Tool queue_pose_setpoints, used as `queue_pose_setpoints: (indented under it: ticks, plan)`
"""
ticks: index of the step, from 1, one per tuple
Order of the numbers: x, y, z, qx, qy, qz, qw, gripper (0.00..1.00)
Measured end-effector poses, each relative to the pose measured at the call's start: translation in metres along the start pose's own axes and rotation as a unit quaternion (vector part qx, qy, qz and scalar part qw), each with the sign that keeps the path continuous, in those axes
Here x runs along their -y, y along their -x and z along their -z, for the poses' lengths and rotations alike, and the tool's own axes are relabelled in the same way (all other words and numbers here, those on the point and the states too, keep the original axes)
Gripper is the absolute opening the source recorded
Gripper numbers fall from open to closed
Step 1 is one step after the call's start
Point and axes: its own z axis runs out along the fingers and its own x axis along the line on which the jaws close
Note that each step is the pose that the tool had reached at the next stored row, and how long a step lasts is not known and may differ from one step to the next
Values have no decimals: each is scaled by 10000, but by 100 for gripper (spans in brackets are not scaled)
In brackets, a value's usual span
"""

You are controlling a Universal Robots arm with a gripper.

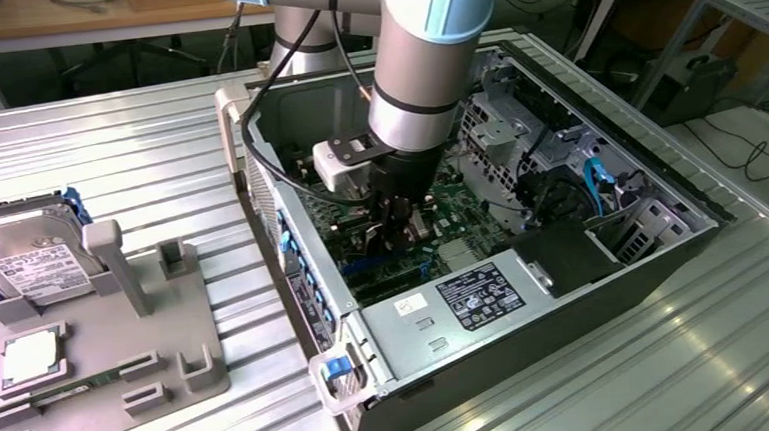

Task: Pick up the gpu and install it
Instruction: 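Insert the gpu into the slot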

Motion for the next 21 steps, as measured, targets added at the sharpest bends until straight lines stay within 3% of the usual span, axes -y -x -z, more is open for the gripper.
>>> queue_pose_setpoints:
  ticks: [21]
  plan:
    - [-11, -3, 10, 0, 0, -11, 10000, 28]
